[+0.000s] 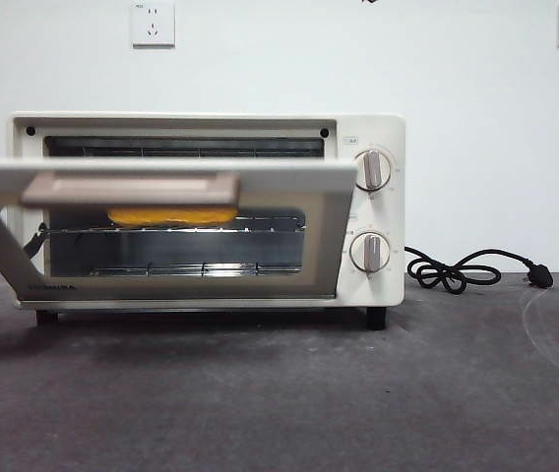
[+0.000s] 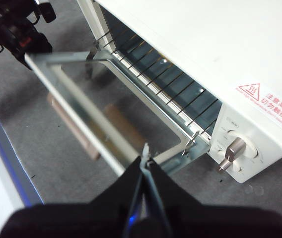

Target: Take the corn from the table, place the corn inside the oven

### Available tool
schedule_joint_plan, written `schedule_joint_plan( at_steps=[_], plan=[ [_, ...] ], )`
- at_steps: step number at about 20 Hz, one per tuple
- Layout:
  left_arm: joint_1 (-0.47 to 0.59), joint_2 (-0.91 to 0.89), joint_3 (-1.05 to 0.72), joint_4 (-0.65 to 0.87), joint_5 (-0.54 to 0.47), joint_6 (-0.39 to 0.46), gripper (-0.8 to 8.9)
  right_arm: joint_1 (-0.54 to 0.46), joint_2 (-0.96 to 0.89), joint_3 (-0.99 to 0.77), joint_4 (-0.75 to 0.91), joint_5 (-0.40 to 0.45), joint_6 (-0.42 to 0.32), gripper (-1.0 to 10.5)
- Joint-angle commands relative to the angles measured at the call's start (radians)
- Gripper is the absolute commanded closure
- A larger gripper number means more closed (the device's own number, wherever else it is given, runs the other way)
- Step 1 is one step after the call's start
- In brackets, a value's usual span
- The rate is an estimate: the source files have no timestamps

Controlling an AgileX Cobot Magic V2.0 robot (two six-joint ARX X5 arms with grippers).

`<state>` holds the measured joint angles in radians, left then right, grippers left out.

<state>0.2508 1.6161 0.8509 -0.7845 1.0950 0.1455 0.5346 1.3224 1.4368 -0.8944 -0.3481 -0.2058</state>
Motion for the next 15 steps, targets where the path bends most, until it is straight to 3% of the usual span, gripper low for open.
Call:
schedule_joint_plan(
  at_steps=[1,4,8,10,15],
  plan=[
    [0.036,-0.055,-0.004,0.056,0.069,-0.037,8.21,0.001,-0.005,0.001,0.002,-0.004,-0.006,9.6],
    [0.081,-0.156,-0.004,0.278,0.092,-0.224,8.21,0.001,-0.005,0.001,-0.013,-0.004,-0.006,9.6],
    [0.091,-0.325,-0.004,0.587,-0.077,-0.537,8.22,0.001,-0.005,0.001,-0.026,-0.004,-0.006,9.6],
    [0.075,-0.393,-0.004,0.639,-0.071,-0.588,8.21,0.001,-0.005,0.001,-0.027,-0.004,-0.006,9.6],
    [0.029,-0.488,-0.004,0.549,-0.071,-0.573,8.21,0.001,-0.005,0.001,-0.026,-0.004,-0.006,9.6]
  ],
)
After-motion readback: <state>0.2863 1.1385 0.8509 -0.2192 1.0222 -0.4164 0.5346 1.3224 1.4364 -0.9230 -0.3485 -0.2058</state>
